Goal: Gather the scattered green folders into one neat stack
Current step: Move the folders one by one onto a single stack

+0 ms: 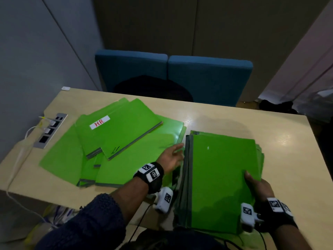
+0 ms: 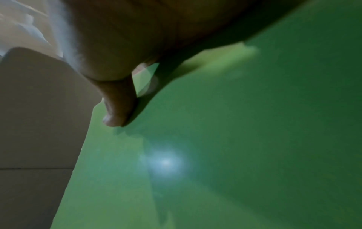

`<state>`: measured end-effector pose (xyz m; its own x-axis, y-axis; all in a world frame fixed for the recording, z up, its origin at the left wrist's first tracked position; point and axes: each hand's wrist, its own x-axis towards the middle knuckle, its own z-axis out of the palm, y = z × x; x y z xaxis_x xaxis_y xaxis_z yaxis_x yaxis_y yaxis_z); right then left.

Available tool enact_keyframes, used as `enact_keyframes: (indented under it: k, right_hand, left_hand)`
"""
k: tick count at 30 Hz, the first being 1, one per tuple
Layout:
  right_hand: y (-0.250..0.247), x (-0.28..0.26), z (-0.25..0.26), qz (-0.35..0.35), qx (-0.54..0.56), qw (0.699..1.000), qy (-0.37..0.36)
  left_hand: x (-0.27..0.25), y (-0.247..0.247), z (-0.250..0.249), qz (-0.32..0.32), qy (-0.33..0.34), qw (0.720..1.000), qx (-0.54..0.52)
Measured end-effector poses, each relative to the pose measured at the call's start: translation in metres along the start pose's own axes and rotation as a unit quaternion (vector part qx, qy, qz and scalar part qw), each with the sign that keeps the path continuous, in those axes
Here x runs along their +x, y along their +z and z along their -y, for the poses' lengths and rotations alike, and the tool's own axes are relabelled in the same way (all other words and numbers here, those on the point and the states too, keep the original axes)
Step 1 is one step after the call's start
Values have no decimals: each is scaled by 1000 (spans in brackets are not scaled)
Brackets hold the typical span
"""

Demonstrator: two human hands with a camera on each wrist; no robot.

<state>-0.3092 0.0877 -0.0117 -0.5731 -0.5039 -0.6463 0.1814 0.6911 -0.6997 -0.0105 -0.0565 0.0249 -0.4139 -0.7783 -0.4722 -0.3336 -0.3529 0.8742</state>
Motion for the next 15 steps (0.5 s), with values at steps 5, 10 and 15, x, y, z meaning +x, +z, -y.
enact_keyframes:
  k: [5, 10, 15]
  right_hand:
    - [10, 13, 32, 11, 50, 998, -40]
    - [46, 21, 59, 34, 57, 997, -29]
    - [77, 23, 61, 36, -33, 998, -29]
  left_hand:
    - [0, -91, 23, -196, -34, 957, 210]
    - [-16, -162, 77, -200, -174, 882, 390]
    - [-27, -170, 99, -179, -195, 844, 465]
